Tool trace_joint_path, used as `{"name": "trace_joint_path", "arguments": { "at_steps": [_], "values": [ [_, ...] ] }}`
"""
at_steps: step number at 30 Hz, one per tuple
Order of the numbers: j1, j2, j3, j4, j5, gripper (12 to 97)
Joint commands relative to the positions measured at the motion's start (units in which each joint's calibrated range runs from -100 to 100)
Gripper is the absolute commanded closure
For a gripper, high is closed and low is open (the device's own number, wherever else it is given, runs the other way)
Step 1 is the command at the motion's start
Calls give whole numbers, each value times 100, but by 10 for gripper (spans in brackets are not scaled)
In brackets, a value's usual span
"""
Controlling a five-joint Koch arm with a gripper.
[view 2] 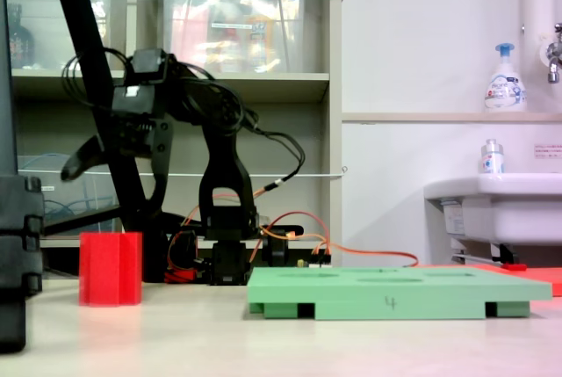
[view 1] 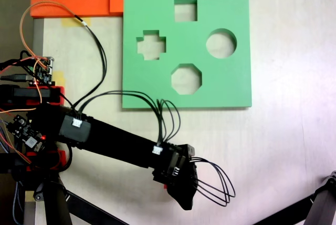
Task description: Put the cross columnar block into the corresponding hole
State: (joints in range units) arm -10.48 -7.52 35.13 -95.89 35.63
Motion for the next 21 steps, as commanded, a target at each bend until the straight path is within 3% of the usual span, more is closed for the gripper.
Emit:
{"name": "trace_joint_path", "arguments": {
  "at_steps": [1, 21],
  "values": [
    [29, 54, 296, -411, -15, 342],
    [-98, -155, -412, -411, -10, 344]
  ]
}}
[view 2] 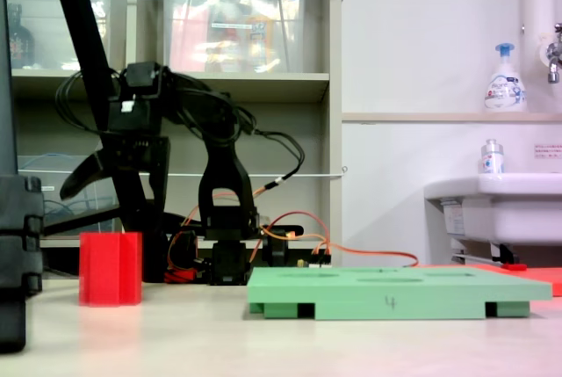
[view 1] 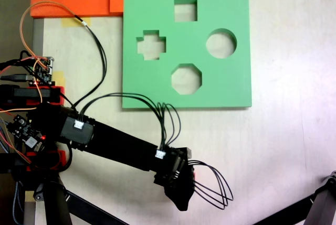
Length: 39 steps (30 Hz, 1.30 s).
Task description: Put the cross columnar block into the corresponding hole
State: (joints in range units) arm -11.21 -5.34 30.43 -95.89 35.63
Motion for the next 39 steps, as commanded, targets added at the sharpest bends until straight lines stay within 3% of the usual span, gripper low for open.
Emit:
{"name": "trace_joint_path", "arguments": {
  "at_steps": [1, 6, 34, 39],
  "values": [
    [-24, -388, 48, -411, -10, 344],
    [-39, -821, -191, -411, 20, 457],
    [-112, -2302, -1906, -257, 186, 457],
    [-112, -2372, -1886, -247, 190, 417]
  ]
}}
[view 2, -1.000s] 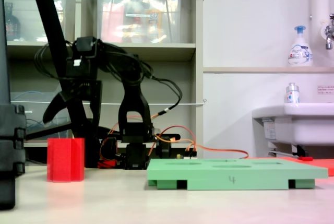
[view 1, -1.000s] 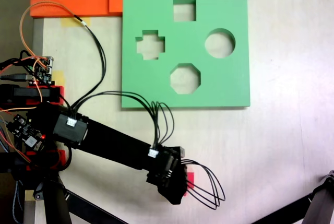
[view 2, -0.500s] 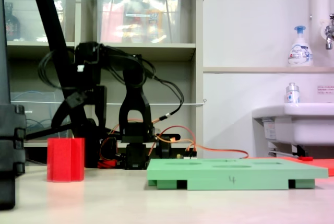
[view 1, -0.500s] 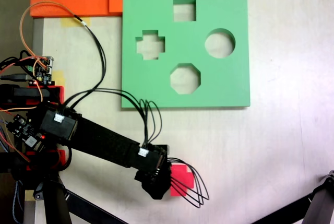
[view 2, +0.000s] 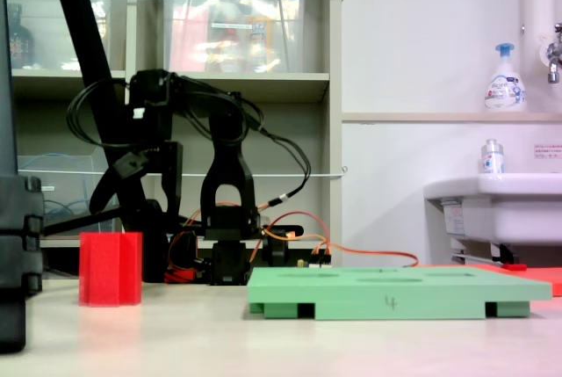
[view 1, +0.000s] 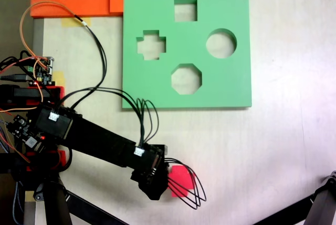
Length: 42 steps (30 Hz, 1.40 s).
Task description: Put the cross columnar block into the corresponding hole
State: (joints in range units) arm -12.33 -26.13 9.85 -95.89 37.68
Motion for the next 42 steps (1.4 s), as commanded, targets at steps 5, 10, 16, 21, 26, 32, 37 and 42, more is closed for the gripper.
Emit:
{"name": "trace_joint_path", "arguments": {
  "at_steps": [5, 10, 16, 21, 26, 32, 37, 42],
  "values": [
    [-15, -292, 172, -228, -20, 286],
    [-78, -334, 162, -142, -34, 286],
    [-117, -432, 62, 417, -205, 287],
    [-107, -446, 22, 812, -313, 289],
    [-49, -585, 72, 1149, -317, 295],
    [0, -558, 72, 1505, -317, 332],
    [15, -348, 72, 1707, -313, 354],
    [15, 1, 62, 1900, -317, 354]
  ]
}}
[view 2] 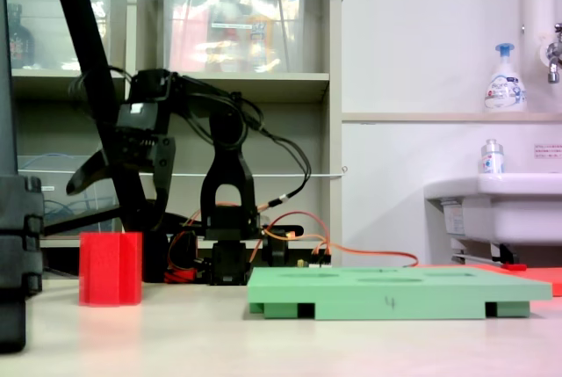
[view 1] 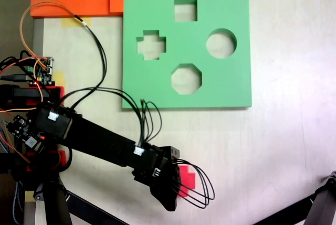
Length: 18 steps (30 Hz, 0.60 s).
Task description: Put the cross columnar block into the corresponding hole
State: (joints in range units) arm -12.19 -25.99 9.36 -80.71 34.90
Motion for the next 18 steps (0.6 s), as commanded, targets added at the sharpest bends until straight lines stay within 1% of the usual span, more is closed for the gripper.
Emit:
{"name": "trace_joint_path", "arguments": {
  "at_steps": [1, 18],
  "values": [
    [0, 57, 111, 421, -39, 354],
    [0, 1328, 111, 999, -44, 354]
  ]
}}
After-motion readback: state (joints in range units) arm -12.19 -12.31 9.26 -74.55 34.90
